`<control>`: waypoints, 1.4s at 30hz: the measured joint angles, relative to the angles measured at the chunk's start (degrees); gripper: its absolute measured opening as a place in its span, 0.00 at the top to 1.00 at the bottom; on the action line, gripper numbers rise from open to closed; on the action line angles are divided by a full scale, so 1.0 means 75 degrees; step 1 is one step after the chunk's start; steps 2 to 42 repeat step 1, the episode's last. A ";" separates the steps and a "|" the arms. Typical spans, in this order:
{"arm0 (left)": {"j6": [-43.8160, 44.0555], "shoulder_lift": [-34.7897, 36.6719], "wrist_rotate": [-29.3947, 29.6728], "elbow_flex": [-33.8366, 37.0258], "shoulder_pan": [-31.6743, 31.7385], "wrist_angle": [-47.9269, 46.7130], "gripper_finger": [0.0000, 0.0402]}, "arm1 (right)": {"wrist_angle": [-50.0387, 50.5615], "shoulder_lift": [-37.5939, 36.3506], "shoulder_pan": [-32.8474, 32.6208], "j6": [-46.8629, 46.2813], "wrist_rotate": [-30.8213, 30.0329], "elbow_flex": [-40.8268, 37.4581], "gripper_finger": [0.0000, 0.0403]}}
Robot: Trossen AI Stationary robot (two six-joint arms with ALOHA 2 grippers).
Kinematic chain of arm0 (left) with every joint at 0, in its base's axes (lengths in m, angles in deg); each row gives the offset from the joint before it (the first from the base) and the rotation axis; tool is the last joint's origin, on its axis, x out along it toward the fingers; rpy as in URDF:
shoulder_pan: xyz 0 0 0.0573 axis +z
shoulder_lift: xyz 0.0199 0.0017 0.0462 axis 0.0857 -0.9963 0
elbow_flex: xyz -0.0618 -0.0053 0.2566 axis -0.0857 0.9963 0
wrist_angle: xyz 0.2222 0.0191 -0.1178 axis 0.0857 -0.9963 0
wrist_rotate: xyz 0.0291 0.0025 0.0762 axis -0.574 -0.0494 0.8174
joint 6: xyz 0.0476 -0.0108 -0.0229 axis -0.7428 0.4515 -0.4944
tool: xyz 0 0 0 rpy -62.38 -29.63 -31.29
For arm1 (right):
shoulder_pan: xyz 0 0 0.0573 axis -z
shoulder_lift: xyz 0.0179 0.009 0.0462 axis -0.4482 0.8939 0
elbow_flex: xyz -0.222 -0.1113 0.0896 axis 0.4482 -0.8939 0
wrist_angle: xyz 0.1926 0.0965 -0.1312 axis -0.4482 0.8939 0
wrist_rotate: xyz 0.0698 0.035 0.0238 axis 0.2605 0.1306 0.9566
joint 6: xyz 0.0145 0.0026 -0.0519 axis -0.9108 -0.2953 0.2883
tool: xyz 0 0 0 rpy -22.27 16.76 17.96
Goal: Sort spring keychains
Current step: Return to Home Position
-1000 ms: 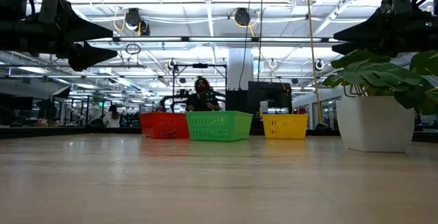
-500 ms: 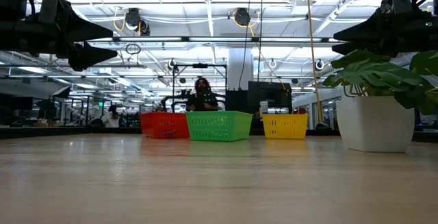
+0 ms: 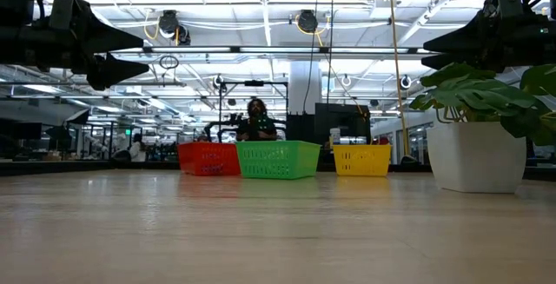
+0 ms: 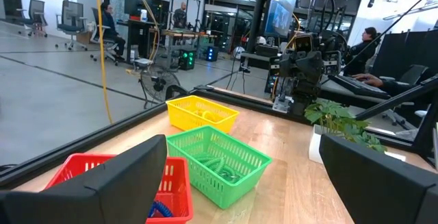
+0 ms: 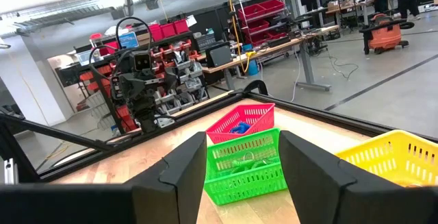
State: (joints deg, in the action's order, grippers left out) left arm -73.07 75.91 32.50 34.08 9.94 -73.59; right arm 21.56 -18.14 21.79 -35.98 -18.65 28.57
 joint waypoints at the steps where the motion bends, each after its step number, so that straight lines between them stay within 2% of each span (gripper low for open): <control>1: 0.0000 0.0002 0.0001 0.0001 0.0000 -0.0002 0.02 | 0.0000 0.0000 -0.0003 0.0000 0.0000 -0.0003 0.58; 42: 0.0000 0.0002 0.0001 0.0001 0.0000 -0.0002 0.02 | 0.0000 0.0000 -0.0003 0.0000 0.0000 -0.0003 0.58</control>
